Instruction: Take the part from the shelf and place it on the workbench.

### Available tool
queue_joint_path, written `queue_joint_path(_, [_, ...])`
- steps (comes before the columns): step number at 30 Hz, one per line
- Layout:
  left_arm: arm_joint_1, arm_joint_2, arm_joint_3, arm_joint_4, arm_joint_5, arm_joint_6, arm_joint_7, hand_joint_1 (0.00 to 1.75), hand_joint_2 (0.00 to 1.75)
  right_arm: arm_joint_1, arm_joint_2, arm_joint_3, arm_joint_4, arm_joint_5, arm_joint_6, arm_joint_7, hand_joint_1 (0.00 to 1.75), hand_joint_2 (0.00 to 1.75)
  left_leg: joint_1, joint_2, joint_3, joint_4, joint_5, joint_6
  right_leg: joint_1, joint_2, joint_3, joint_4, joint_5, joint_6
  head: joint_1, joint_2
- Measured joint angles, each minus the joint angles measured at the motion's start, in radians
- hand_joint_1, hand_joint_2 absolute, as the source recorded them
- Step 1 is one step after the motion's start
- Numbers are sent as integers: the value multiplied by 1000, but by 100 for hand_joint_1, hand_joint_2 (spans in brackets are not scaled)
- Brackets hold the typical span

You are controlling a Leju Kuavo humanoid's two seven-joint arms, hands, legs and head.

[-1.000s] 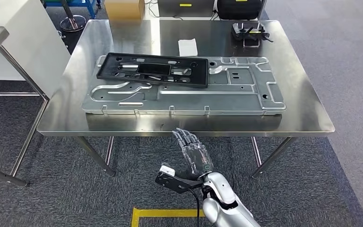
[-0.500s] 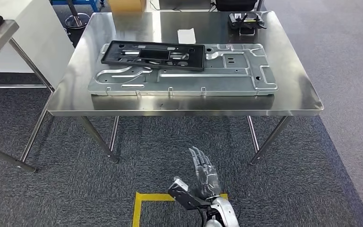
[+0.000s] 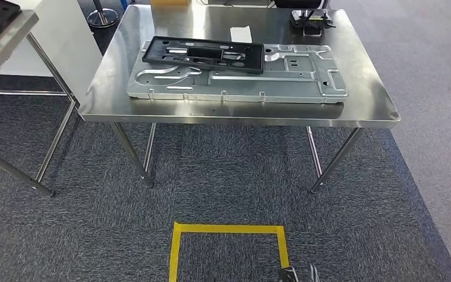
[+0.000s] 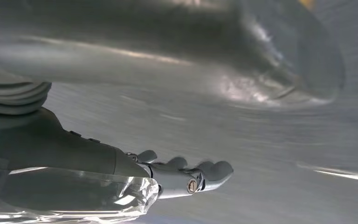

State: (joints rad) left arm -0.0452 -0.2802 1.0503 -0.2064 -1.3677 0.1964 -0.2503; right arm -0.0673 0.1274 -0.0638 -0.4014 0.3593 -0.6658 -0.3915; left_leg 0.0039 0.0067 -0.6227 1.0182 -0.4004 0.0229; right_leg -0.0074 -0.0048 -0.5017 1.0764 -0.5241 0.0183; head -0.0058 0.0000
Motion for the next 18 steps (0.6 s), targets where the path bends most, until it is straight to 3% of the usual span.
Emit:
queue_joint_path(1, [-2, -6, 7, 0, 7, 15, 7, 0, 0, 7, -2, -37, 31, -22, 6, 41, 0, 0, -1, -1, -3, 1, 7, -5, 3, 1, 42, -59, -16, -5, 0, 0])
queue_joint_path(2, [-3, -10, 13, 0, 13, 25, 12, 0, 0, 15, -4, -70, 58, -37, 14, 90, 0, 0, -1, 0, -4, 1, 15, -12, 7, 2, 62, -93, -26, -9, 1, 0])
queue_joint_path(4, [-3, -14, 25, 0, 22, 34, 18, 0, 0, 29, -6, -125, 103, -53, 38, 185, 0, 0, 0, 2, -10, -1, 24, -25, 6, 3, 53, -107, -14, -18, 2, 0])
queue_joint_path(5, [-3, -15, 31, 0, 24, 36, 20, 0, 0, 35, -7, -145, 120, -57, 50, 222, 0, 0, 1, 2, -18, 10, 5, -31, 4, 2, 41, -109, -1, -25, 0, 0])
queue_joint_path(6, [-3, -16, 35, 0, 26, 37, 22, 0, 0, 39, -8, -161, 134, -58, 60, 250, 0, 0, 2, 1, -30, 37, -33, -36, 2, 1, 26, -112, 13, -32, -3, 0])
queue_joint_path(8, [-4, -16, 43, 0, 27, 38, 25, 0, 0, 41, -8, -183, 155, -59, 79, 309, 0, 0, 6, 0, -55, 142, -144, -43, 2, -1, -7, -109, 38, -40, -9, 0])
queue_joint_path(9, [-5, -16, 45, 0, 28, 38, 26, 0, 0, 42, -8, -192, 163, -60, 88, 340, 0, 0, 6, 0, -63, 204, -181, -46, 3, -2, -24, -106, 49, -41, -11, 0])
queue_joint_path(10, [-5, -15, 48, 0, 28, 39, 26, 0, 0, 43, -9, -201, 170, -62, 98, 366, 0, 0, 6, 0, -63, 255, -192, -48, 4, -4, -42, -102, 61, -40, -11, 0])
queue_joint_path(12, [-6, -15, 53, 0, 28, 40, 28, 0, 0, 44, -10, -214, 179, -65, 116, 387, 0, 0, 6, 0, -24, 276, -146, -48, 6, -6, -84, -87, 83, -38, -11, 0])
queue_joint_path(13, [-6, -15, 54, 0, 27, 40, 28, 0, 0, 45, -10, -220, 181, -68, 124, 387, 0, 0, 6, 0, 19, 237, -116, -45, 7, -6, -104, -78, 92, -36, -11, 0])
queue_joint_path(14, [-8, -15, 55, 0, 26, 41, 28, 0, 0, 44, -10, -225, 182, -71, 130, 383, 0, 0, 5, 0, 75, 167, -111, -41, 7, -6, -122, -68, 100, -33, -11, 0])
queue_joint_path(16, [-13, -16, 56, 0, 24, 42, 26, 0, 0, 44, -10, -233, 183, -76, 139, 363, 0, 0, 1, -2, 171, 25, -143, -29, 9, -5, -140, -53, 114, -24, -11, 0])
queue_joint_path(17, [-15, -16, 56, 0, 21, 43, 25, 0, 0, 43, -10, -237, 183, -76, 142, 349, 0, 0, -2, -2, 194, -15, -162, -22, 9, -6, -142, -51, 123, -18, -12, 0])
queue_joint_path(18, [-16, -17, 56, 0, 20, 44, 24, 0, 0, 44, -10, -240, 183, -75, 144, 337, 0, 0, -4, -2, 198, -30, -162, -14, 8, -6, -142, -53, 132, -12, -14, 0])
